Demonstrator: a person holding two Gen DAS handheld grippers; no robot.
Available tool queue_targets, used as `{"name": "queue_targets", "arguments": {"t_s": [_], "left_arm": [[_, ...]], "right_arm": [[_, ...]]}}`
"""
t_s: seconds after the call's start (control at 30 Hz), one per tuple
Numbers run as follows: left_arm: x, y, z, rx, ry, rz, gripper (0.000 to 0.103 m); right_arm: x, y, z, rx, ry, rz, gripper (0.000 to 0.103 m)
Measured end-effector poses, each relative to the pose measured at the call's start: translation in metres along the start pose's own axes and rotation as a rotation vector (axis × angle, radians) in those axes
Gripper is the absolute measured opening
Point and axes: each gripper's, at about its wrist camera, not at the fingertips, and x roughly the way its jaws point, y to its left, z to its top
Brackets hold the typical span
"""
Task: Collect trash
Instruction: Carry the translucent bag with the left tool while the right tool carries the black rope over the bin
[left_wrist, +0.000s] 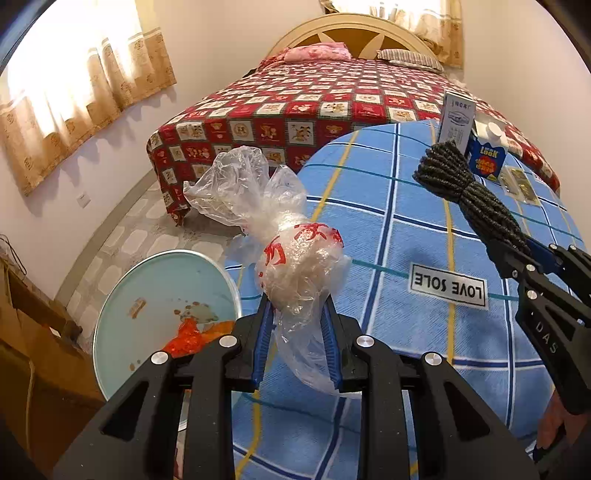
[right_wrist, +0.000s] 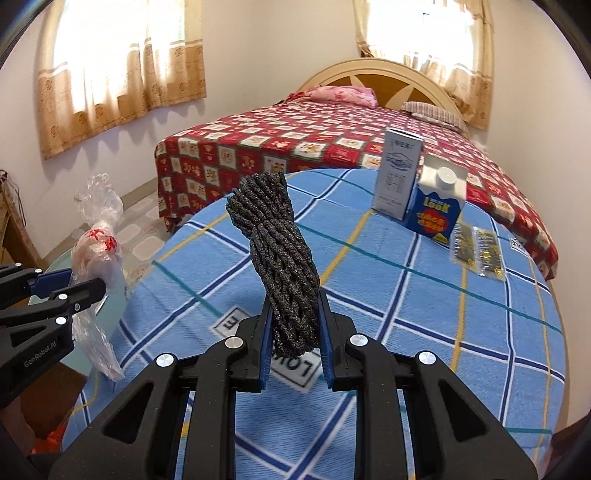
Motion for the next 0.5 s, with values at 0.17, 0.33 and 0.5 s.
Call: {"name": "queue_targets", "arguments": {"t_s": [0.17,0.33,0.5], "left_arm": [[-0.005,0.012,-0.007,-0.016,-0.004,0.01,0.026],[-0.01,0.02,-0.012,-0.017,-0.008,0.015,0.026],[-0.012,0.021,-0.015,-0.012,-0.012,0.016,0.026]], "right_arm": [[-0.002,0.013,-0.002,-0.019,-0.002,0.008,0.022],[-0.004,0.023,-0.003,-0.032,-0.002,0.014,0.022],[-0.006,0.027,-0.005,-0.035,-0.001,0.021,0.022]]}}
